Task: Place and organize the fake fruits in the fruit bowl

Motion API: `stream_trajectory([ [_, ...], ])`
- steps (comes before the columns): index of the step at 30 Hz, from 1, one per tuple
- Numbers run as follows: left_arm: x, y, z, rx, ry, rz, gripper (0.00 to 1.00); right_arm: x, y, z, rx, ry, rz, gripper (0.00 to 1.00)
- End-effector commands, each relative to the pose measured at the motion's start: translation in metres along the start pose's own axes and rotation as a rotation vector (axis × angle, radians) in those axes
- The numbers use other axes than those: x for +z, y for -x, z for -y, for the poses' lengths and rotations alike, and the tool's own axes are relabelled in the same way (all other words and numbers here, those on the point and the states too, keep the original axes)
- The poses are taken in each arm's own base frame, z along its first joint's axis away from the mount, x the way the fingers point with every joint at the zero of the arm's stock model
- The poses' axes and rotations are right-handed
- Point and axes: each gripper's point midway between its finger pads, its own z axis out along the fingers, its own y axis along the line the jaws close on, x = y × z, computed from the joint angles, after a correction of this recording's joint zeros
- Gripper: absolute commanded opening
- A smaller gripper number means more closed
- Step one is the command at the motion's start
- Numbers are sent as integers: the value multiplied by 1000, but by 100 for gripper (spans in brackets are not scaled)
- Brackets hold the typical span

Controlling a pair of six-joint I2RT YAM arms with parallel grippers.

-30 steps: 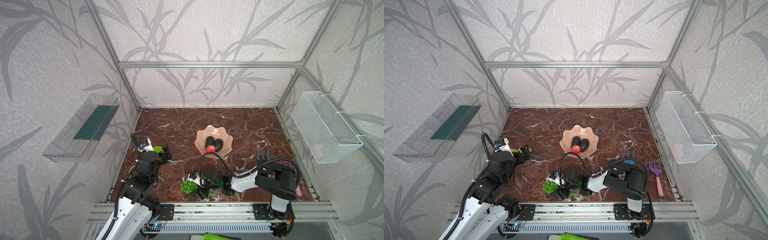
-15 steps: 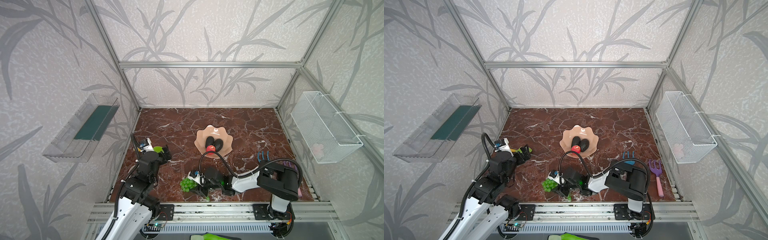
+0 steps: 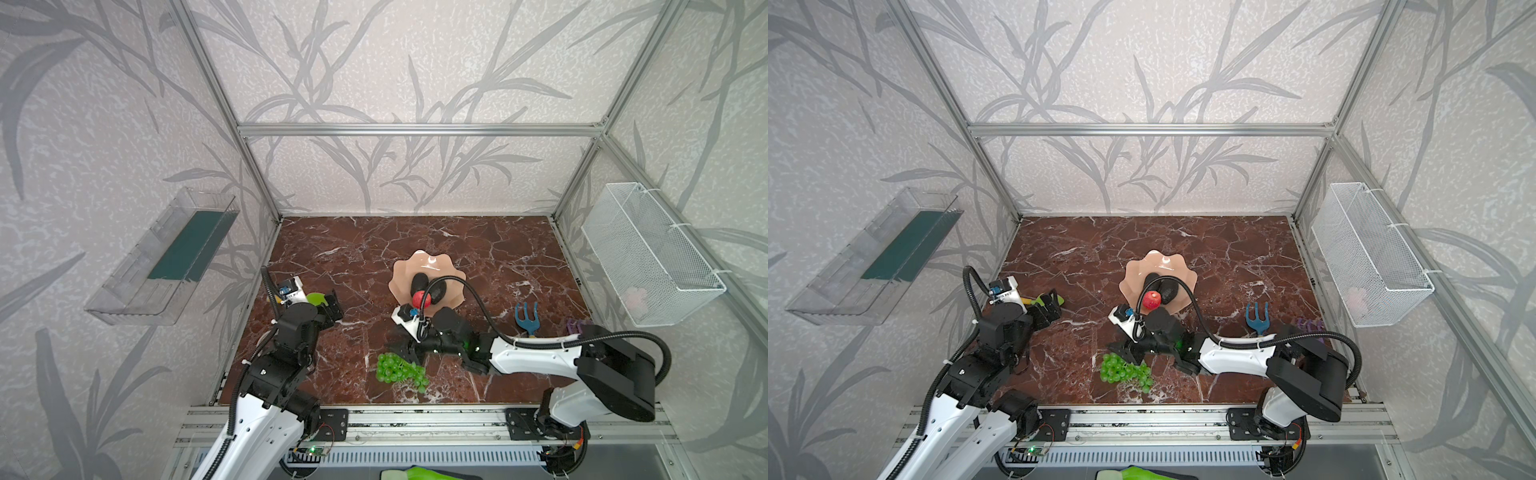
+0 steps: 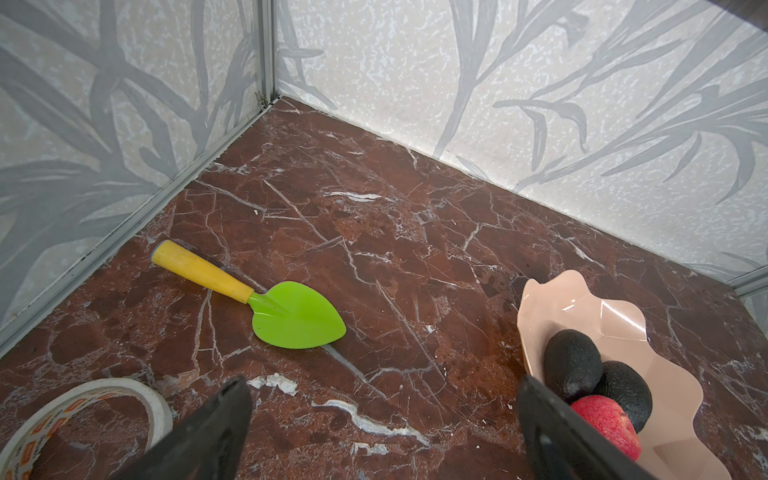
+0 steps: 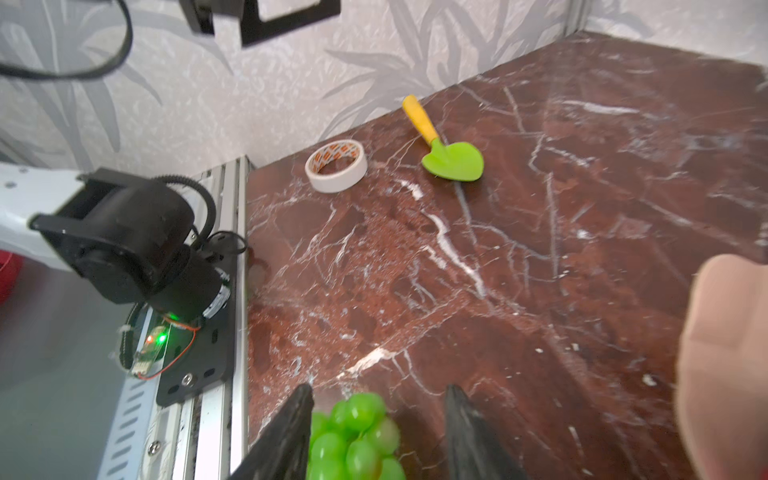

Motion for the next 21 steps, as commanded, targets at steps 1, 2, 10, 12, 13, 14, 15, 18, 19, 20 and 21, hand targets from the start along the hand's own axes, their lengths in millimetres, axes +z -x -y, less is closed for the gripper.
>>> stream_trajectory([
  [1, 1, -5, -8, -12, 33, -6, 99, -11, 10, 7, -2, -5, -24, 53],
  [2, 1, -5, -8, -12, 33, -6, 99, -13, 11, 8, -5, -3, -33, 57],
  [10, 1, -6, -9, -13, 33, -6, 99, -16, -37, -12, -29, 143, -95, 97],
  [12, 1, -5, -8, -13, 33, -7, 99, -13, -45, -18, -30, 172, -101, 98],
  [13, 1, -6, -8, -13, 34, -8, 99, -11, -49, -22, -33, 189, -101, 98],
  [14, 1, -6, -8, -12, 34, -8, 99, -9, -51, -23, -33, 198, -98, 99],
  [15, 1, -5, -8, -13, 34, -7, 99, -6, -54, -22, -28, 201, -98, 99],
  [18, 1, -5, -9, -12, 36, -7, 99, 5, -66, -36, -22, 253, -102, 99],
  [19, 1, -5, -8, -12, 35, -7, 99, 8, -69, -37, -11, 256, -105, 99],
  [20, 1, -5, -9, -11, 37, -8, 99, 11, -67, -37, -9, 262, -81, 99],
  [21, 1, -5, -9, -12, 36, -8, 99, 15, -69, -36, 0, 263, -79, 99],
])
